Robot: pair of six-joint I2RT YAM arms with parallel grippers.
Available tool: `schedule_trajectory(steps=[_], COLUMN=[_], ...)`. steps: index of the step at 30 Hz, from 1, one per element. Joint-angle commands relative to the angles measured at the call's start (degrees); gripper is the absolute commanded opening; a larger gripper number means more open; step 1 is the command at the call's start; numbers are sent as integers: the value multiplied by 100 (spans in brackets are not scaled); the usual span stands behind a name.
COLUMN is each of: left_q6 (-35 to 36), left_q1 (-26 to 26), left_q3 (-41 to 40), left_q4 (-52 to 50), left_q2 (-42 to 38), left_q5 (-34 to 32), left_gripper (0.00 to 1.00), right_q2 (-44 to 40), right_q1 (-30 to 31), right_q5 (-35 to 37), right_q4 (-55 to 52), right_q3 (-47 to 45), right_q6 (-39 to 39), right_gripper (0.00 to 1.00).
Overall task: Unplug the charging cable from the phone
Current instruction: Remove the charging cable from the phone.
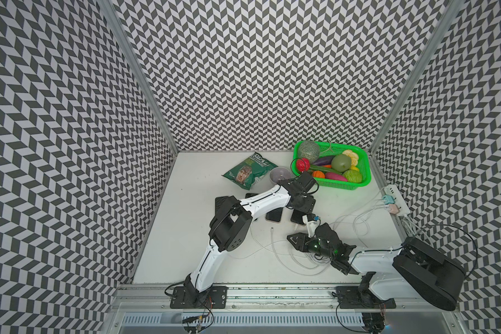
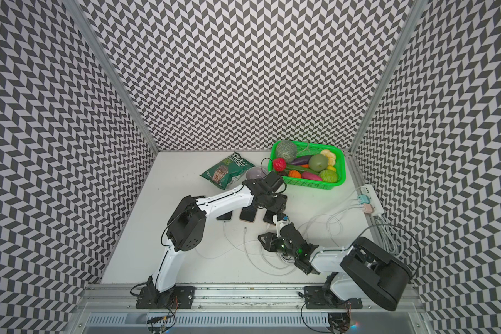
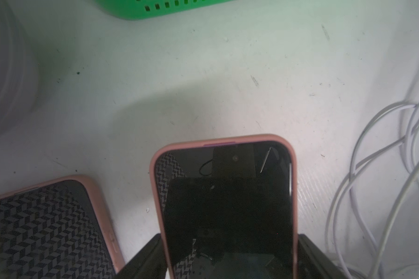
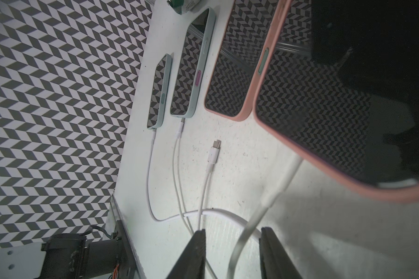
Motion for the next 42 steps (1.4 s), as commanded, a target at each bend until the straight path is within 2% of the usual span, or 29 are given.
schedule_trajectory(steps=[1,10,17,37,42], left_q6=[-29,-29,-29,-182,-170], left_q1=[-32,-9,23,140,141], left_q3=[52,46,59,522,581], left_q4=[237,263,349,262,233], left_q2=[-356,-347,-324,-20,42], left_q5=[111,79,86,-45,-31], left_gripper=[0,0,0,0,0], right_q2=[73,31,-41,61,86], right_q1=[66,194,298,634,647], right_q5=[152,260,318,453,500], right_q4=[335,278,237,357,372], right_q3=[181,185,142,65,56], right_q6=[34,73,95,143,166], right_gripper=[33,15,7,5,9])
